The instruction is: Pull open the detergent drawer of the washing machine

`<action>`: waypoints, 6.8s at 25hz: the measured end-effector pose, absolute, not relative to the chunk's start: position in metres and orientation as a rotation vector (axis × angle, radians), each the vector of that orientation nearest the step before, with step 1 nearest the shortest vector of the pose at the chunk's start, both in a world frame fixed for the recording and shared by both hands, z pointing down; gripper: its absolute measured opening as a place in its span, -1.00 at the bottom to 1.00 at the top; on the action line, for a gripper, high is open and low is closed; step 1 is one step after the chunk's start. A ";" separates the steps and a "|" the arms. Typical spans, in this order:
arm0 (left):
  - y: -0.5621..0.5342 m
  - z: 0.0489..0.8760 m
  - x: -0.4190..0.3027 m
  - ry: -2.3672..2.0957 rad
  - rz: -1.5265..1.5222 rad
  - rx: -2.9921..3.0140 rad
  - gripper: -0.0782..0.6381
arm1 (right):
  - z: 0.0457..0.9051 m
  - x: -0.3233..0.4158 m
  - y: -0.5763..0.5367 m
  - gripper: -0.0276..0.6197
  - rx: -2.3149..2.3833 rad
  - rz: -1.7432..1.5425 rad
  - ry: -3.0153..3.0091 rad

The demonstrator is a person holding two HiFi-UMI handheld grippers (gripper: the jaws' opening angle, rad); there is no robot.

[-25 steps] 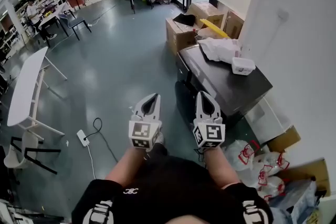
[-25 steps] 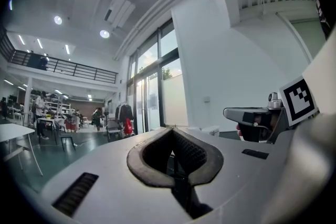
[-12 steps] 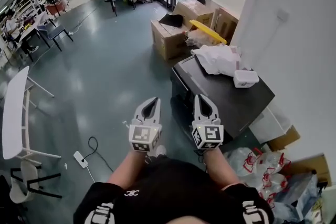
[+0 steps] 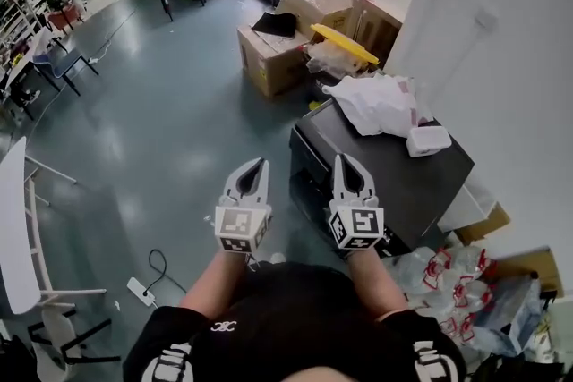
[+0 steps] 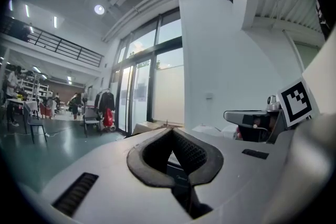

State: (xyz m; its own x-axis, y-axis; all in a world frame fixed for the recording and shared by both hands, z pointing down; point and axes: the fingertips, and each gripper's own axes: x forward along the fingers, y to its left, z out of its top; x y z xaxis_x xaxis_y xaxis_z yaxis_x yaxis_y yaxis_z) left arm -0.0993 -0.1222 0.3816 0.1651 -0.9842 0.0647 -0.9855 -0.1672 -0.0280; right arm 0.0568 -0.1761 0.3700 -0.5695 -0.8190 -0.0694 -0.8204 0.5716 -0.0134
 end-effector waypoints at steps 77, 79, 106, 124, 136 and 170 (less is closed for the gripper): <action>-0.289 0.699 -0.056 -0.798 -0.827 1.505 0.09 | 0.450 0.171 -0.290 -0.91 -1.787 -0.116 2.828; -0.293 0.704 -0.050 -0.793 -0.828 1.494 0.08 | 0.454 0.177 -0.291 -0.91 -1.797 -0.133 2.823; -0.322 0.694 -0.039 -0.474 -1.169 1.433 -0.28 | 0.467 0.213 -0.290 -0.91 -1.910 -0.233 2.770; -0.319 0.694 -0.038 -0.446 -1.196 1.449 -0.41 | 0.473 0.188 -0.287 -0.91 -1.783 -0.247 2.847; -0.277 0.698 -0.066 -0.473 -1.185 1.469 -0.43 | 0.470 0.177 -0.271 -0.91 -1.749 -0.236 2.855; -0.194 0.689 -0.120 -0.562 -1.138 1.449 -0.43 | 0.462 0.061 -0.249 -0.91 -1.378 -0.252 3.016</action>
State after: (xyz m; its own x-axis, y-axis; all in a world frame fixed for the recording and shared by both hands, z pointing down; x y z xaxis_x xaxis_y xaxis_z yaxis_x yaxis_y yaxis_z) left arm -0.1205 -0.1945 0.6895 0.4147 -0.8499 -0.3252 0.2580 -0.2328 0.9377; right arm 0.0607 -0.2486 0.4622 -0.6426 -0.7315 0.2279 -0.7592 0.6480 -0.0607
